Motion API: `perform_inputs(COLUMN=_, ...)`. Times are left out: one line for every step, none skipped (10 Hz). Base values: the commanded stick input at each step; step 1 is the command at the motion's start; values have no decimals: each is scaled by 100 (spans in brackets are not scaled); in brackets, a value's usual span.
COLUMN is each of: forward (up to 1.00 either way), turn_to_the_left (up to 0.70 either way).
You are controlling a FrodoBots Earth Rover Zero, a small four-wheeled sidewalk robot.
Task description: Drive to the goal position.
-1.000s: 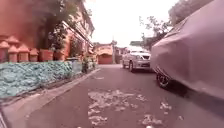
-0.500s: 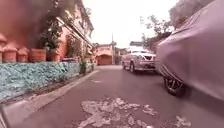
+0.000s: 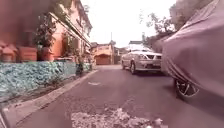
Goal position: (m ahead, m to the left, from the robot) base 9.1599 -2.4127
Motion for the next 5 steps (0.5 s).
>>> perform_inputs(forward=85, turn_to_the_left=0)
perform_inputs(forward=85, turn_to_the_left=0)
perform_inputs(forward=85, turn_to_the_left=0)
perform_inputs(forward=85, turn_to_the_left=0)
perform_inputs(forward=85, turn_to_the_left=0)
